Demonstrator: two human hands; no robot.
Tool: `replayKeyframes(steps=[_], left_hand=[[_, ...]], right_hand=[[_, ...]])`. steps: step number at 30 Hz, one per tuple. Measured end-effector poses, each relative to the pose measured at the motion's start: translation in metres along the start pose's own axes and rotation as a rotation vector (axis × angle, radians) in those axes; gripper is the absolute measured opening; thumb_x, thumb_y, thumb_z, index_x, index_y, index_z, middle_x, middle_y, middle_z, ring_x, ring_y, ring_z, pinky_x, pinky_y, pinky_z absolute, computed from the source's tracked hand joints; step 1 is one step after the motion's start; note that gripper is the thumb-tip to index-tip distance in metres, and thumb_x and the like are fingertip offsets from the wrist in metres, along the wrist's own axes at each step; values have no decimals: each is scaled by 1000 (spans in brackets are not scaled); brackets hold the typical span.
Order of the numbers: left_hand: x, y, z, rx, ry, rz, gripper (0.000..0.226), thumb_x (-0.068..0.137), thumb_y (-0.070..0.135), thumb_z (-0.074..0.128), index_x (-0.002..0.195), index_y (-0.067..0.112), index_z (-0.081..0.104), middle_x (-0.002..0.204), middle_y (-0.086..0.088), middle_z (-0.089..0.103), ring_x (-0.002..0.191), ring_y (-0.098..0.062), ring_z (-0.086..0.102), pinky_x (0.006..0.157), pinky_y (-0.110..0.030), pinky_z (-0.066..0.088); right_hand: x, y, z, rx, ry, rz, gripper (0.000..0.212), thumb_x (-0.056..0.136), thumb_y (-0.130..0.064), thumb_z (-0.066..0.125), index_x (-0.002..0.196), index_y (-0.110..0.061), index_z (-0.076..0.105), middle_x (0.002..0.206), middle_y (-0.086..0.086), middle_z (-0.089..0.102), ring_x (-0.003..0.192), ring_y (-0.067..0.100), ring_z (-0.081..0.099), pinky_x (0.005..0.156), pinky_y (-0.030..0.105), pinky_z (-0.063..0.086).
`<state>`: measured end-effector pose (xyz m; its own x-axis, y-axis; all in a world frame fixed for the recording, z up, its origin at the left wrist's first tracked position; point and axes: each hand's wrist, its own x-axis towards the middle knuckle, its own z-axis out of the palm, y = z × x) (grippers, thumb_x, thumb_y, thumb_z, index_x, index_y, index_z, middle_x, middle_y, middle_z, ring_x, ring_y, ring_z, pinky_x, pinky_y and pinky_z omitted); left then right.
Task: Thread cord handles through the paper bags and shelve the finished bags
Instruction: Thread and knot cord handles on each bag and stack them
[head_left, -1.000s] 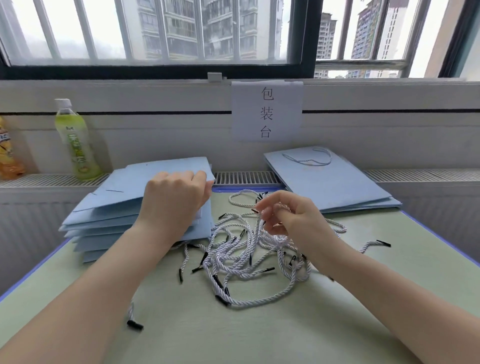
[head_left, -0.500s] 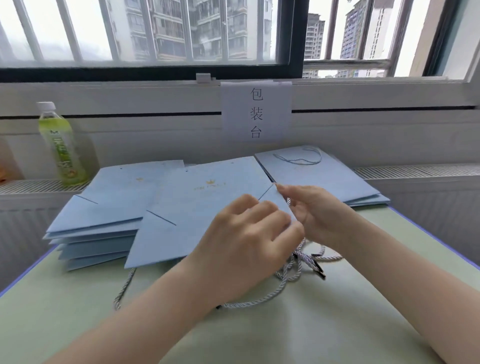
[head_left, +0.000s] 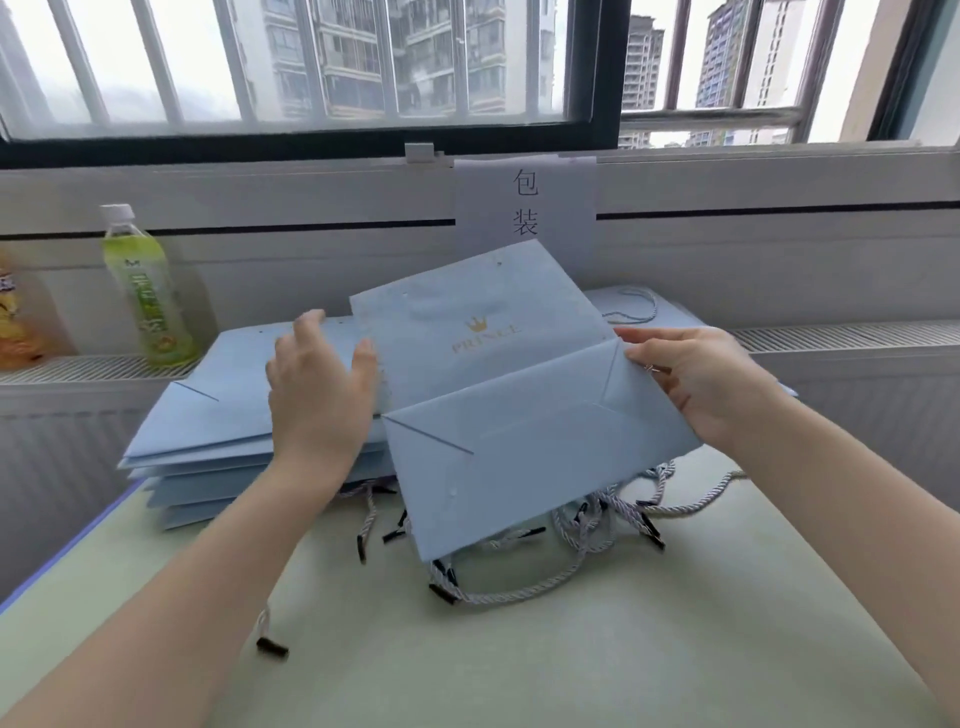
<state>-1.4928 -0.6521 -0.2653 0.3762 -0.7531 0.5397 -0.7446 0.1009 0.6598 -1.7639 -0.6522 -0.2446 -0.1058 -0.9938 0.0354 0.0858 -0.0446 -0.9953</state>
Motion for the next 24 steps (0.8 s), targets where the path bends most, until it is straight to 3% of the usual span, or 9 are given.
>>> replayKeyframes(steps=[2,4,7,10,13,16,20,24], left_hand=[[6,-2,0,-351,-83,-175,56,97,33,49,141,6,30,131,-16,49,113,-29,53,97,-42,43],[5,3,-1,-663,-159,-312,55,96,33,51,140,7,32,118,-13,58,91,-22,63,81,-35,53],[3,10,0,-875,-224,-406,40,96,21,55,130,4,46,113,-12,65,90,-24,66,76,-36,56],[1,12,0,-928,-240,-462,28,95,11,53,121,-1,54,107,-12,67,91,-26,67,68,-33,59],[-2,16,-2,-948,-290,-505,24,95,5,51,116,-6,55,96,-14,67,76,-25,66,53,-31,58],[-7,19,-3,-935,-386,-544,25,93,1,49,117,-2,54,108,-21,65,75,-28,65,59,-37,57],[-10,23,-3,-911,-494,-528,63,90,0,49,145,23,30,123,-12,55,79,-26,65,49,-31,55],[-21,35,-3,-817,-622,-514,48,88,0,47,129,27,47,101,-12,58,58,-24,61,45,-28,53]], right_hand=[[2,-1,-5,-28,16,1,24,88,3,50,94,-12,69,86,13,64,69,24,49,64,32,44],[2,0,-7,-50,-3,16,25,88,2,50,97,-11,69,95,16,63,79,25,47,68,33,42],[1,2,-6,-118,-46,23,23,90,-1,51,101,-11,70,89,12,64,74,23,50,61,29,45],[0,7,-2,-276,14,-33,20,95,-10,51,96,-15,69,74,0,65,53,8,55,45,16,44],[2,10,-1,-464,117,-220,28,98,-7,37,96,-13,64,80,1,66,65,12,58,52,17,45],[1,6,-2,-478,155,-377,28,98,-1,30,97,-10,57,83,9,67,67,20,62,63,29,47],[-3,1,1,-459,156,-523,20,99,-3,32,110,-11,47,83,2,66,63,12,64,60,26,48],[-15,-6,10,-316,69,-572,22,99,1,37,103,-10,55,84,4,67,63,8,65,59,19,49]])
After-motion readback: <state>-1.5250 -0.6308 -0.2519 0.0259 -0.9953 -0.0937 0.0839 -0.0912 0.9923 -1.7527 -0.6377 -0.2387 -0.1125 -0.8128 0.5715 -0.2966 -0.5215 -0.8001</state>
